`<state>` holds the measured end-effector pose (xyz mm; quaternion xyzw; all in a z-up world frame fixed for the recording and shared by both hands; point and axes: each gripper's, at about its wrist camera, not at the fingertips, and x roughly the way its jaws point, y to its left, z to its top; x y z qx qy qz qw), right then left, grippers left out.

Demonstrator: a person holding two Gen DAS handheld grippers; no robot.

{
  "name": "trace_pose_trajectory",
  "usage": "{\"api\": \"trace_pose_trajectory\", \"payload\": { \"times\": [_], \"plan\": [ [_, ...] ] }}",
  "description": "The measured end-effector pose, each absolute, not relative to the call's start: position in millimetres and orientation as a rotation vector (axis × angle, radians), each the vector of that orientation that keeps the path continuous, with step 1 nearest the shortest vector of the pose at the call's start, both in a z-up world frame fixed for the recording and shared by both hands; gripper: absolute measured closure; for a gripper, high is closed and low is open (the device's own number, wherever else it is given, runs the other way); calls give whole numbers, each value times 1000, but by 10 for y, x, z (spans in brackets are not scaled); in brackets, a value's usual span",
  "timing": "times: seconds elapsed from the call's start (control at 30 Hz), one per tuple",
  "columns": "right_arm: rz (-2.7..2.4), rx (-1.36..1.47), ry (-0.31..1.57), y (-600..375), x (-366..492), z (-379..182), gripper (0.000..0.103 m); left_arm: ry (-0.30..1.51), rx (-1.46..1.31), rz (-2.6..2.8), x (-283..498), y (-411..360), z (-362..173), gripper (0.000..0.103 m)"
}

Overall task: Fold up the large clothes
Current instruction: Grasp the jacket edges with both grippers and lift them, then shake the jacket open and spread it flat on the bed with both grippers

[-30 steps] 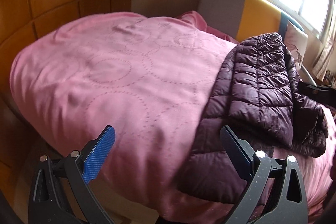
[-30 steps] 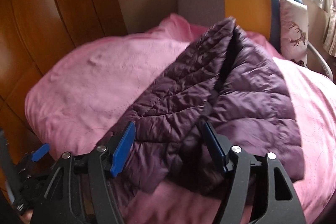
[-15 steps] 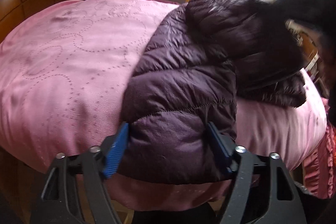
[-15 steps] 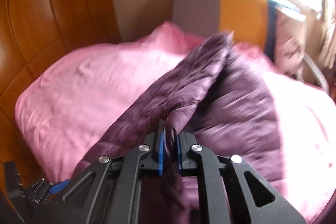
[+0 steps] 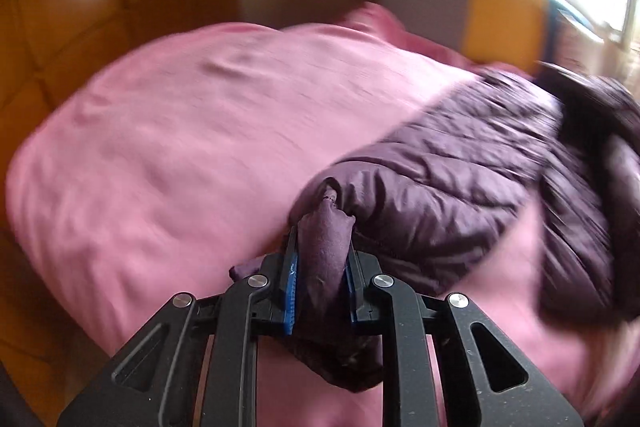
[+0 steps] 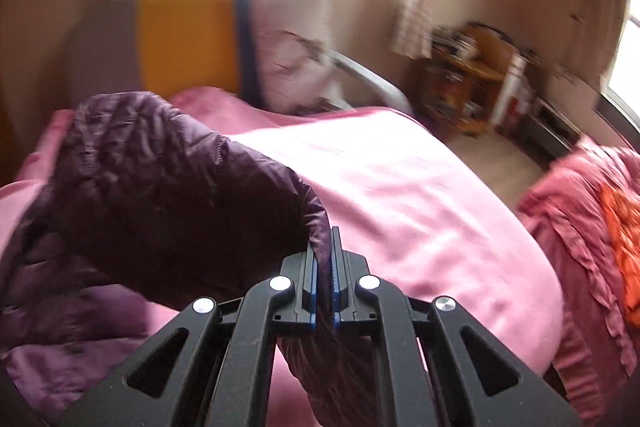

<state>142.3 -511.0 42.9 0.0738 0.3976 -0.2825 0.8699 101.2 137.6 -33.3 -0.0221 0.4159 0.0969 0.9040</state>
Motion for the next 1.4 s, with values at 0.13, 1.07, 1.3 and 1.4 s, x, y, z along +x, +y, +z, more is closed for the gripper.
{"api": "trace_pose_trajectory", "payload": {
  "times": [0.13, 1.07, 1.3, 1.4],
  "plan": [
    [-760, 211, 951, -5848, 1362, 91, 99, 815, -71, 332, 1248, 1547, -82, 65],
    [-276, 396, 1196, -5027, 1303, -448, 57, 1101, -450, -544, 1609, -373, -867, 97],
    [-134, 450, 1123, -4615, 1267, -411, 95, 1051, -391, -537, 1433, -156, -689, 101],
    [-56, 402, 1112, -4274, 1193, -349, 96, 1036, -385, -513, 1288, 83, -627, 101]
  ]
}}
